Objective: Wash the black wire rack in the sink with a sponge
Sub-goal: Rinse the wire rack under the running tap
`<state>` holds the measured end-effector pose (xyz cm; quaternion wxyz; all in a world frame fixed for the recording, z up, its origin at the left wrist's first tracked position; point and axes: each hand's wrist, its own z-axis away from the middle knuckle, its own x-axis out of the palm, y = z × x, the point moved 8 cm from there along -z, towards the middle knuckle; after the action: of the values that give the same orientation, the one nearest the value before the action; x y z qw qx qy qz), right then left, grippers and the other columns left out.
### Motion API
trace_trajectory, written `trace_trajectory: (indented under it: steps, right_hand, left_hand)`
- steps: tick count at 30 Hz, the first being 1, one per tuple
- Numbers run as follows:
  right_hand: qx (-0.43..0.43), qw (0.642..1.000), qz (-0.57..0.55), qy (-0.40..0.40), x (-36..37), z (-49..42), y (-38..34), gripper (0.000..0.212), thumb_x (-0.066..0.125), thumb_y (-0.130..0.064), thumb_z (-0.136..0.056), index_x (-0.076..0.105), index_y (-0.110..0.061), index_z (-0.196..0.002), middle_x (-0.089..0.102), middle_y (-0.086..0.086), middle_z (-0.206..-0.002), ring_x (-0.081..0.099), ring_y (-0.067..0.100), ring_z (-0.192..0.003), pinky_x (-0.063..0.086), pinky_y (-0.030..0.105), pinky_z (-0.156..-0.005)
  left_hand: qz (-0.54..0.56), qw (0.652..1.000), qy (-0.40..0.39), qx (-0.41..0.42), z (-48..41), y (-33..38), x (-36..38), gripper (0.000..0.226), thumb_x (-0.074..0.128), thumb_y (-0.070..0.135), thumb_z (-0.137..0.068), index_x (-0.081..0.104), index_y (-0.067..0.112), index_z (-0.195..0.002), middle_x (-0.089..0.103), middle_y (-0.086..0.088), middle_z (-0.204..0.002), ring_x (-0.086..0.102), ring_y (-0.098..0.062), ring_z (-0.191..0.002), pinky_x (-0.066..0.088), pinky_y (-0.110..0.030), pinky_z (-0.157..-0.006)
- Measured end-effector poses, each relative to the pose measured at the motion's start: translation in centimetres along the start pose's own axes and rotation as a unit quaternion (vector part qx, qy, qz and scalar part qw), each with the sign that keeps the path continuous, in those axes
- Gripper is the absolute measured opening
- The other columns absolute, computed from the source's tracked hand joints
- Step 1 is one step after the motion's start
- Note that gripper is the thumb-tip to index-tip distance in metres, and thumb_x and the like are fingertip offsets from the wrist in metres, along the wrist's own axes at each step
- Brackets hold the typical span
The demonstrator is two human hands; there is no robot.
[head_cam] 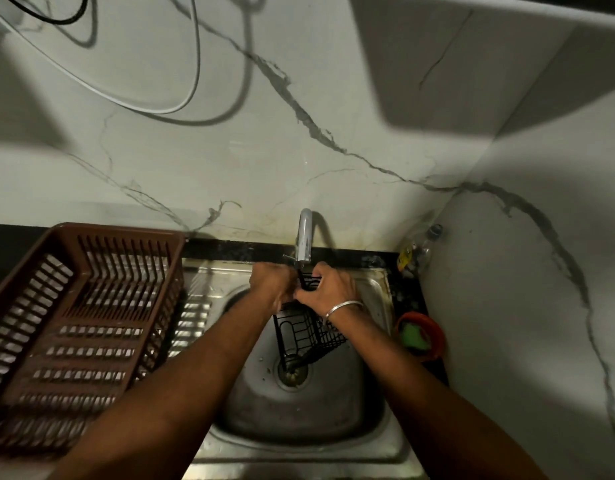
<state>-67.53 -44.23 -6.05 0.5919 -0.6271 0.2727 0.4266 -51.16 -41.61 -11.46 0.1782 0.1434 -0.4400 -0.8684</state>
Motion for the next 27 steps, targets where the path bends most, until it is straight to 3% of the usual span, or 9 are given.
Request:
trace_trajectory:
  steps: [3, 6, 10, 12, 14, 17, 20, 22, 27]
  right_hand:
    - [0.009, 1.000, 0.003, 0.030, -0.1, 0.3, 0.1, 0.048, 0.073, -0.063, -0.069, 0.058, -0.028, -0.098, 0.071, 0.001, -0.092, 0.068, 0.028, -0.084, 0.057, 0.035, -0.069]
    - [0.006, 1.000, -0.021, 0.014, -0.1, 0.0, 0.4, 0.053, 0.074, -0.070, -0.069, 0.060, -0.024, -0.092, 0.071, -0.001, -0.086, 0.067, 0.023, -0.078, 0.057, 0.035, -0.067]
    - [-0.029, 0.989, -0.142, -0.018, -0.5, -1.2, 1.7, 0.042, 0.070, -0.062, -0.082, 0.071, -0.021, -0.070, 0.066, -0.006, -0.062, 0.063, 0.012, -0.060, 0.057, 0.041, -0.061]
    - [-0.039, 0.987, -0.153, -0.001, -0.5, -1.8, 2.3, 0.032, 0.067, -0.055, -0.087, 0.075, -0.025, -0.078, 0.067, -0.009, -0.074, 0.065, 0.011, -0.069, 0.056, 0.035, -0.069]
    - [-0.045, 0.991, -0.120, -0.037, 0.8, -1.8, 2.1, 0.038, 0.059, -0.061, -0.090, 0.075, -0.027, -0.092, 0.069, -0.002, -0.089, 0.066, 0.016, -0.082, 0.053, 0.034, -0.077]
    - [-0.058, 0.979, -0.177, -0.079, 1.8, -0.9, 1.3, 0.026, 0.066, -0.044, -0.099, 0.067, -0.031, -0.076, 0.065, -0.010, -0.074, 0.059, 0.005, -0.069, 0.045, 0.028, -0.068]
    - [-0.023, 0.962, -0.248, -0.108, 2.6, -0.6, 1.6, 0.033, 0.074, -0.055, -0.088, 0.075, -0.021, -0.084, 0.074, -0.005, -0.080, 0.064, 0.007, -0.073, 0.052, 0.031, -0.072]
    - [0.008, 0.955, -0.278, -0.106, 3.5, -0.6, 1.6, 0.039, 0.074, -0.059, -0.084, 0.075, -0.020, -0.084, 0.075, -0.003, -0.081, 0.065, 0.010, -0.074, 0.055, 0.033, -0.074]
    - [0.063, 0.939, -0.324, -0.093, 3.7, -1.7, 1.2, 0.022, 0.082, -0.037, -0.089, 0.078, -0.016, -0.082, 0.079, 0.003, -0.081, 0.070, 0.014, -0.072, 0.061, 0.039, -0.076]
  left_hand:
    - [0.106, 0.983, -0.124, -0.090, 1.3, -0.3, 2.5, 0.021, 0.054, 0.000, -0.095, 0.072, 0.001, -0.104, 0.072, -0.015, -0.083, 0.069, -0.026, -0.068, 0.058, -0.035, -0.057]
    - [0.137, 0.963, -0.194, -0.130, 1.6, -0.6, 3.9, 0.027, 0.047, 0.016, -0.101, 0.073, 0.011, -0.095, 0.075, -0.009, -0.091, 0.067, -0.023, -0.081, 0.050, -0.032, -0.073]
    - [0.132, 0.974, -0.168, -0.080, 1.6, -0.4, 3.4, 0.019, 0.058, 0.012, -0.106, 0.072, 0.002, -0.115, 0.070, -0.008, -0.075, 0.062, -0.019, -0.061, 0.053, -0.027, -0.051]
    - [0.154, 0.973, -0.164, -0.060, 1.7, -0.3, 3.2, 0.027, 0.055, 0.009, -0.106, 0.069, -0.005, -0.124, 0.067, -0.008, -0.073, 0.061, -0.018, -0.057, 0.051, -0.025, -0.046]
    - [0.165, 0.973, -0.155, -0.054, 1.8, -0.2, 3.0, 0.027, 0.051, 0.011, -0.105, 0.069, 0.000, -0.121, 0.064, -0.006, -0.073, 0.058, -0.017, -0.057, 0.046, -0.023, -0.046]
    - [0.123, 0.984, -0.122, -0.051, 1.7, -0.5, 2.2, 0.024, 0.056, 0.022, -0.104, 0.073, 0.007, -0.109, 0.062, -0.005, -0.069, 0.053, -0.013, -0.049, 0.039, -0.022, -0.043]
    - [0.075, 0.989, -0.112, -0.056, 1.6, -0.7, 1.1, 0.034, 0.070, 0.037, -0.102, 0.076, 0.004, -0.105, 0.068, -0.010, -0.074, 0.056, -0.018, -0.049, 0.036, -0.023, -0.045]
    - [0.045, 0.989, -0.120, -0.079, 1.8, -0.7, 0.9, 0.029, 0.062, 0.032, -0.106, 0.072, 0.006, -0.103, 0.067, -0.008, -0.068, 0.052, -0.017, -0.048, 0.033, -0.021, -0.043]
    - [0.012, 0.983, -0.132, -0.125, 2.2, -0.3, 0.4, 0.038, 0.047, 0.039, -0.111, 0.063, 0.017, -0.085, 0.058, 0.000, -0.063, 0.044, -0.010, -0.042, 0.027, -0.015, -0.039]
